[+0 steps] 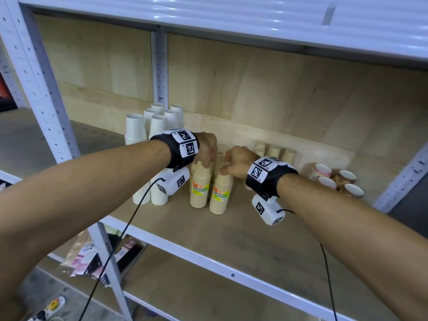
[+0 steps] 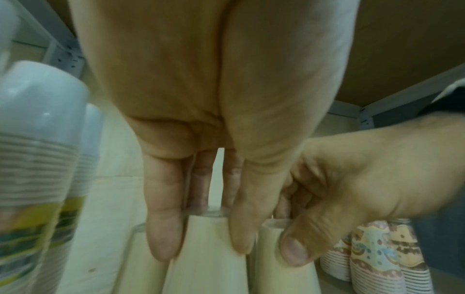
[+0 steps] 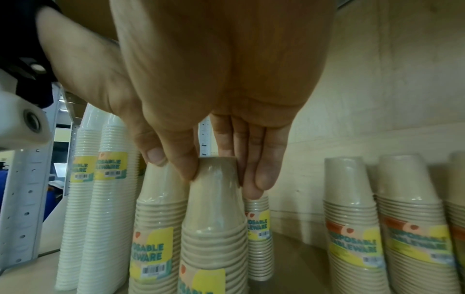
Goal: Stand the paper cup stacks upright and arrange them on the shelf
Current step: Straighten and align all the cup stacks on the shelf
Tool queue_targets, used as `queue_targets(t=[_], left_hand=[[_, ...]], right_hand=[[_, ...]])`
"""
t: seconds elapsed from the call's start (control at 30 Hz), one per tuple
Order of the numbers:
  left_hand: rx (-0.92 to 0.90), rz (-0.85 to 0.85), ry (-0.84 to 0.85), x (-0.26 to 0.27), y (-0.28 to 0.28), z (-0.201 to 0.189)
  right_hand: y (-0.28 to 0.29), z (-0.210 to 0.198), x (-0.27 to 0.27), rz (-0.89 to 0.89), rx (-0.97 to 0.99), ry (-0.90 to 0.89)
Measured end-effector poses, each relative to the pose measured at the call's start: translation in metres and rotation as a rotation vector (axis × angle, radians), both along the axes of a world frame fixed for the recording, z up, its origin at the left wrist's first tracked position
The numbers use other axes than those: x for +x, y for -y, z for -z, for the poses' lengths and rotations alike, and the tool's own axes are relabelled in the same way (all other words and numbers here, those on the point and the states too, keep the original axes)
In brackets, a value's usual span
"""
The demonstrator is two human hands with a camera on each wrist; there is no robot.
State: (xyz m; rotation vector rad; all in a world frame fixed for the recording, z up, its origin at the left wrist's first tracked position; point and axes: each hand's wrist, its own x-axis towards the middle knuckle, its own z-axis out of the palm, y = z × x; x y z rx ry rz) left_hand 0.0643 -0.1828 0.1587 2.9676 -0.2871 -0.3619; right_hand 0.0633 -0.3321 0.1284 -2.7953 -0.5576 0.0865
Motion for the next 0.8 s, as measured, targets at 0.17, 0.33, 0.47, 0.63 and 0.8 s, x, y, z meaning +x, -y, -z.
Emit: queue_targets(t=[0.17, 0.33, 0.47, 0.63, 0.8], left_hand=[[-0.009, 0.051, -0.002, 0.004, 0.024, -0.009], [-0.012, 0.097, 0.027, 0.01, 0.053, -0.018], [-0.032, 0.148, 0.059, 0.019, 0.078, -0.022], [-0.08, 0.195, 0.13, 0.032, 0.11, -0.022], [-0.124, 0.217, 0.144, 0.05, 0.134, -0.02]], right_hand=[[0.027, -0.007, -0.002, 0.064, -0.03, 0.01], [0.06, -0.011, 0.001, 0.126, -0.021, -0.004], [0.087, -0.016, 0.002, 0.172, -0.046, -0.004], [0.113, -0.021, 0.005, 0.259, -0.052, 0.014], [0.132, -0.021, 0.017, 0.313, -0.081, 0.049]])
